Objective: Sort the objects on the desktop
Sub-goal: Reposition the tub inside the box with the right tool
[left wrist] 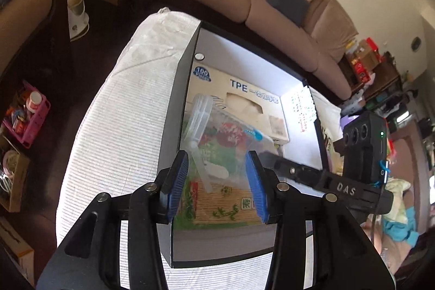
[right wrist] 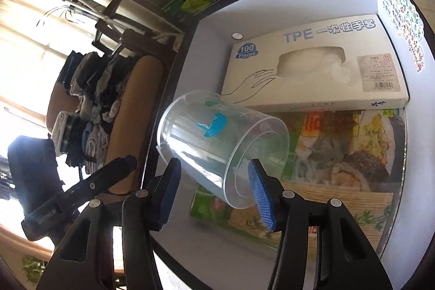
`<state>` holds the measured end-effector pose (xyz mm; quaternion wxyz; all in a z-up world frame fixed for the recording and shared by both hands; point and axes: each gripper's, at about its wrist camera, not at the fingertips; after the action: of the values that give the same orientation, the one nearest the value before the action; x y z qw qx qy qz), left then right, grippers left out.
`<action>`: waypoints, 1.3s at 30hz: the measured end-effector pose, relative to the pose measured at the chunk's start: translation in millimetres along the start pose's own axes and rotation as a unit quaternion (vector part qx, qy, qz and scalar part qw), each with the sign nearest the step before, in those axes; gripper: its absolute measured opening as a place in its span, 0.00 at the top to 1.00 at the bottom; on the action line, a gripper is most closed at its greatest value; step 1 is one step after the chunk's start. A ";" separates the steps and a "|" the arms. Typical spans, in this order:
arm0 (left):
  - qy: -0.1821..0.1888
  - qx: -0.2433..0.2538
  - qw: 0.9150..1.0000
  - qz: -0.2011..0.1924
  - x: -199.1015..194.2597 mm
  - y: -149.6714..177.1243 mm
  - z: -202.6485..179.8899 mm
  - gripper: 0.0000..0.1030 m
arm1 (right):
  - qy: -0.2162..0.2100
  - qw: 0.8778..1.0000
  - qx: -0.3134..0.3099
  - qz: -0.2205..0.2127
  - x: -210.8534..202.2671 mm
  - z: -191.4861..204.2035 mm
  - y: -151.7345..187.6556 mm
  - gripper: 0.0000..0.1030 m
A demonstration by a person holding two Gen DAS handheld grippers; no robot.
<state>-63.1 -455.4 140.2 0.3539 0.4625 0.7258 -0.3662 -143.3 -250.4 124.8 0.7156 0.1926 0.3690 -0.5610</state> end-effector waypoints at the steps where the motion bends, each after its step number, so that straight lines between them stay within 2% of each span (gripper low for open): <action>1: 0.001 -0.003 1.000 -0.001 -0.3 1.4 1.4 0.60 | -0.001 1.000 0.009 -0.005 -1.3 -3.9 -2.3 0.47; 4: 0.002 -0.004 1.000 -0.009 -9.1 4.3 5.6 0.60 | -0.029 0.999 0.025 -0.023 -11.2 -14.4 -4.3 0.47; 8: -0.005 -0.003 1.000 -0.016 -19.3 5.9 8.4 0.60 | -0.008 1.000 0.017 -0.025 -16.8 -15.6 -6.4 0.45; 11: 0.000 -0.002 1.000 -0.016 -21.7 9.4 9.0 0.60 | -0.026 0.999 0.035 -0.032 -19.4 -21.6 -7.1 0.44; 16: -0.005 0.005 1.000 0.000 -13.2 12.7 10.6 0.60 | -0.023 0.999 0.031 -0.027 -7.6 -14.0 -13.9 0.41; 19: -0.012 0.012 1.000 0.007 -7.9 16.0 10.2 0.60 | -0.015 0.999 -0.001 -0.035 0.2 5.4 -16.5 0.41; 21: -0.018 0.015 1.000 0.011 -5.0 18.2 10.1 0.60 | 0.016 0.999 -0.010 -0.032 6.9 14.9 -17.8 0.40; 23: -0.016 0.015 1.000 0.015 -2.1 20.1 11.5 0.60 | 0.028 0.999 -0.019 -0.033 8.7 18.4 -17.1 0.40; 28: -0.009 0.015 1.000 0.024 7.2 22.7 14.0 0.60 | 0.021 0.999 -0.023 -0.034 9.8 15.3 -15.2 0.40; 31: -0.006 0.012 1.000 0.025 9.7 23.0 15.6 0.60 | 0.042 0.998 -0.033 -0.032 12.0 18.1 -15.9 0.40; 35: -0.006 0.011 1.000 0.021 5.4 24.0 15.7 0.60 | 0.024 0.999 -0.011 -0.030 3.6 7.2 -17.7 0.40; 39: -0.008 0.016 1.000 0.017 -0.1 23.6 13.2 0.60 | 0.045 0.998 0.012 -0.045 -18.0 -11.9 -13.8 0.40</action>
<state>-38.8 -459.7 129.1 0.3587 0.4772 0.7091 -0.3752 -161.9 -234.3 132.3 0.6702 0.2094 0.4025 -0.5874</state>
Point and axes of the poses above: each gripper's, at about its wrist camera, not at the fingertips, and x roughly the way its jaws point, z to its left, y to its underside, and after that the axes turned 14 degrees about z, right-handed
